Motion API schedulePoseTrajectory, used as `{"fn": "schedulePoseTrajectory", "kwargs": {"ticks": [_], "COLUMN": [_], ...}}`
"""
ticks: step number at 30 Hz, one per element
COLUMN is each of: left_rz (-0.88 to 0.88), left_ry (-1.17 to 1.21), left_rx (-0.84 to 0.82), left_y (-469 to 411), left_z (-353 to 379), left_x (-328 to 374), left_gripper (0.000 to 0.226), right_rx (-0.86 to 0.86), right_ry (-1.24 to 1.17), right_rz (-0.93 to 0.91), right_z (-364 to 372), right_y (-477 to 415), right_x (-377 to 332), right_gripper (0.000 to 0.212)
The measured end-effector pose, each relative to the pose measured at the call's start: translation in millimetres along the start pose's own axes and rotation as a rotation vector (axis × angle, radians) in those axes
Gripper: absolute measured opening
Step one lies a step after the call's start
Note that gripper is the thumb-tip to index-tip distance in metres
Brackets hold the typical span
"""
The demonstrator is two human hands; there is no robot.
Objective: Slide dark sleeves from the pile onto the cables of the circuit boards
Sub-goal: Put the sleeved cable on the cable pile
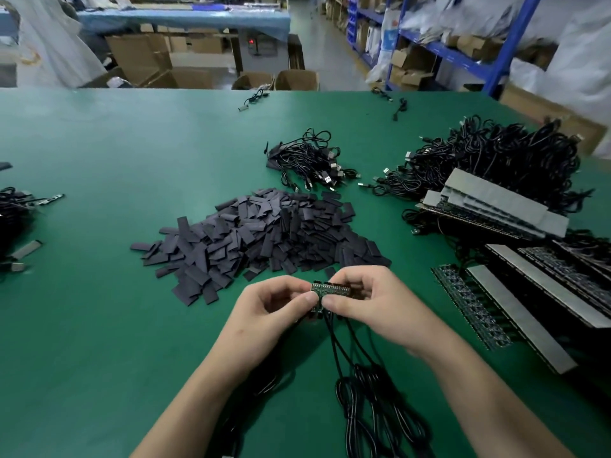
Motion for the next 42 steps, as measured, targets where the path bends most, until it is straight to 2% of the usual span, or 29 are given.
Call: {"fn": "schedulePoseTrajectory", "kwargs": {"ticks": [3, 8, 10, 14, 23, 29, 32, 35, 37, 39, 42], "left_rz": [-0.029, -0.029, -0.037, -0.069, -0.119, -0.159, -0.163, -0.084, -0.011, 0.033, 0.092], "left_ry": [-0.015, -0.078, -0.04, 0.046, 0.14, 0.277, 0.277, 0.222, 0.198, 0.206, 0.207], "left_rx": [-0.002, -0.032, -0.056, -0.099, -0.172, -0.278, -0.233, -0.144, -0.099, -0.089, -0.082], "left_y": [-1.3, -3.2, -4.0, -4.5, -2.0, -0.2, -3.3, -5.7, -5.9, -6.1, -4.4], "left_z": [-6.5, -4.1, -3.2, 0.5, 4.0, 7.7, 2.1, -11.6, -18.7, -19.0, -13.6], "left_x": [-3.7, -5.4, -7.1, -9.8, -10.1, -11.4, -11.1, -7.2, -2.0, 0.6, 2.6], "left_gripper": [0.018, 0.025, 0.024, 0.015, 0.012, 0.017, 0.022, 0.036, 0.039, 0.038, 0.032], "right_rx": [0.045, 0.05, 0.051, 0.034, 0.033, 0.029, 0.064, 0.069, 0.068, 0.078, 0.097], "right_ry": [-0.074, -0.053, -0.082, -0.209, -0.362, -0.452, -0.341, -0.038, 0.243, 0.419, 0.352], "right_rz": [0.011, -0.01, -0.008, -0.034, -0.006, -0.043, -0.017, -0.005, -0.081, -0.225, -0.308], "right_z": [7.4, 11.9, 12.2, 18.1, 25.7, 31.0, 25.3, 22.2, 24.6, 30.9, 34.1], "right_y": [2.7, 7.5, 10.1, 11.8, 13.6, 12.3, 12.4, 15.8, 17.9, 17.6, 18.0], "right_x": [12.0, 15.8, 15.3, 9.7, 8.2, 0.8, 5.3, 7.8, 1.3, -14.6, -24.6], "right_gripper": [0.033, 0.032, 0.028, 0.006, 0.006, 0.008, 0.008, 0.019, 0.032, 0.042, 0.042]}}
Point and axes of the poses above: each hand's wrist, its own y-axis away from the middle knuckle, its own z-axis out of the palm, x = y × z, the point moved 8 cm from there along -y, towards the middle knuckle, and after that the axes turned 10 degrees about -z, right-handed, at the moved point
